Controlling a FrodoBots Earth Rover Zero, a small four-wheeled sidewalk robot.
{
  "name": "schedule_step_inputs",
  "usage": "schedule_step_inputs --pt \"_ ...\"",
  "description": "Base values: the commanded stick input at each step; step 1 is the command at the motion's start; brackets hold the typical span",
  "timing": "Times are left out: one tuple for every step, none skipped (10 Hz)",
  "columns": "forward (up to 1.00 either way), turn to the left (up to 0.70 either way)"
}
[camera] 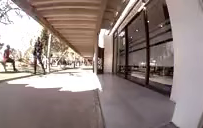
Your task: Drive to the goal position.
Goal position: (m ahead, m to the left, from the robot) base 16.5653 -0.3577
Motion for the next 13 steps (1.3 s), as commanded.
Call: schedule_step_inputs --pt "0.46 0.0" --pt "0.18 0.0" --pt "0.0 0.0" --pt "0.0 0.0" --pt "0.0 0.0" --pt "0.0 0.0" --pt "0.0 0.0" --pt "0.0 0.0" --pt "0.0 0.0" --pt "0.0 0.0" --pt "0.0 0.0" --pt "0.37 0.0" --pt "0.5 0.0"
